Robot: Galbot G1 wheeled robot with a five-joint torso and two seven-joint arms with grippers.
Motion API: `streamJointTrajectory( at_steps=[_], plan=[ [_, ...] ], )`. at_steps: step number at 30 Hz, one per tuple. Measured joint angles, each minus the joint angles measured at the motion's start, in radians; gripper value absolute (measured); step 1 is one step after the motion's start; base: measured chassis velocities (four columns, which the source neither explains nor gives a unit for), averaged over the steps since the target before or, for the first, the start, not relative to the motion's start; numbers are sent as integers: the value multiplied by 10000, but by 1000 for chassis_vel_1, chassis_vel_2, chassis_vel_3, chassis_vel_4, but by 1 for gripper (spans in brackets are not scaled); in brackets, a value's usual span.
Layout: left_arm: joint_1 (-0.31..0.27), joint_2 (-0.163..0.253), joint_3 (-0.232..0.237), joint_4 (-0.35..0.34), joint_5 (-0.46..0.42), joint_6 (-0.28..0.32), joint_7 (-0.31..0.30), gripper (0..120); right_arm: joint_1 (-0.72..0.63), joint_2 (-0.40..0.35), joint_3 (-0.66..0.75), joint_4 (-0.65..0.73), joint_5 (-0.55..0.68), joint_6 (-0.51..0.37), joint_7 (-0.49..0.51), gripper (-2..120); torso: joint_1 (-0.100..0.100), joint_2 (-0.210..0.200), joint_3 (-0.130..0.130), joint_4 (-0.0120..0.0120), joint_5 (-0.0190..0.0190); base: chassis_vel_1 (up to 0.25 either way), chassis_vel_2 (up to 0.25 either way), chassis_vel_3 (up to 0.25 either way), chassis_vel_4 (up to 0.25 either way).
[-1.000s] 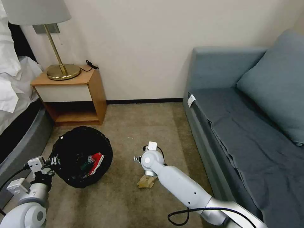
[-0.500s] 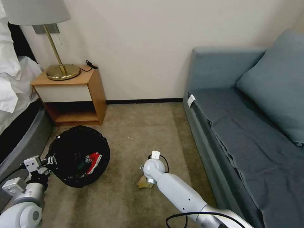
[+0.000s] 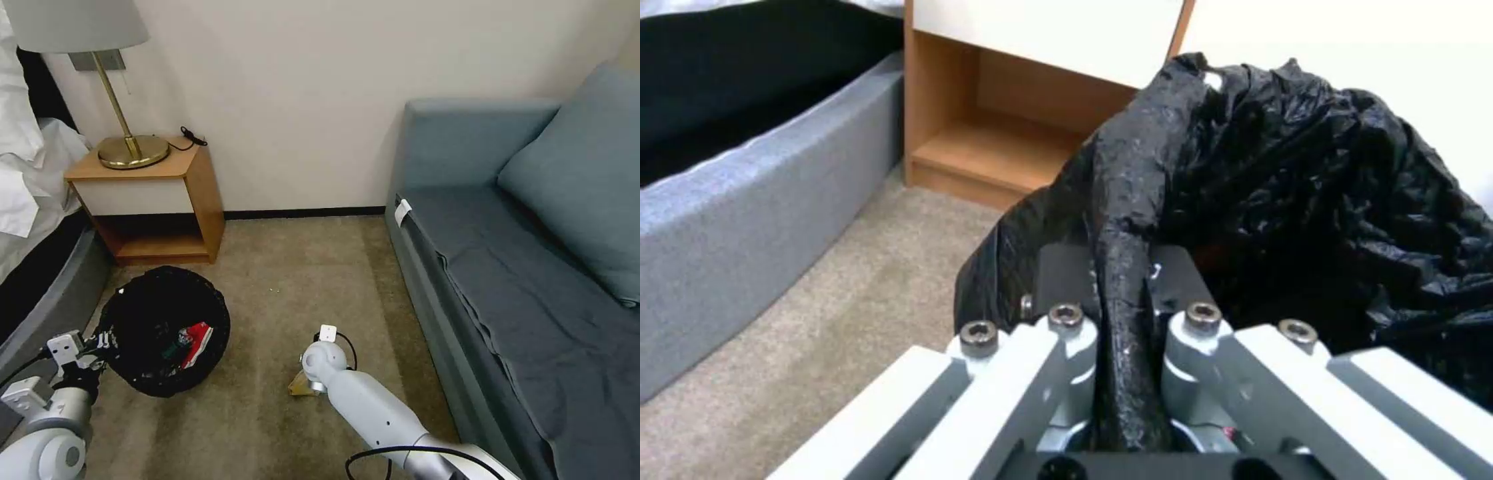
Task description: Pick up the trash bin, then pick up the garbage on the floor and place it into the trash bin.
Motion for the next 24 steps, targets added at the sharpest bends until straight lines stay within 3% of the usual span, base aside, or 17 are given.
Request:
streamJointTrajectory(
  at_steps=[1, 3, 5, 11, 15, 19, 24],
  plan=[
    [0, 0, 0, 0, 0, 0, 0, 4, 0, 0, 0, 0, 0, 0, 0, 76, 0, 0, 0, 0, 0, 0, 0, 0, 0],
    [1, -58, -22, 35, 30, -22, 15, 4, -30, -35, -30, -105, -228, -1, -197, 62, 0, 0, 0, -1, 0, 0, 0, 0, 0],
    [0, -65, -26, 37, 30, -23, 16, 4, -37, -35, -29, -115, -262, -1, -236, 61, 0, 0, 0, 0, 0, 0, 0, 0, 0],
    [-39, -133, -28, 113, 109, -53, 27, 4, -44, -58, -49, -273, -574, 65, -589, 33, 0, 0, 0, 0, 0, 0, 0, 0, 0],
    [-54, -147, -19, 124, 132, -56, 31, 4, -45, -88, -65, -284, -617, 102, -639, 25, 0, 0, 0, 0, 0, 0, 0, 0, 0],
    [-95, -187, 12, 124, 140, -56, 35, 4, -51, -206, -127, -268, -699, 201, -788, 4, 0, 0, 0, 0, 1, 0, 0, 0, 0],
    [-105, -150, 44, 138, 138, -56, 34, 4, -87, -367, -201, -124, -772, 307, -893, 0, 0, 0, 0, 0, 1, 0, 0, 0, 0]
  ],
)
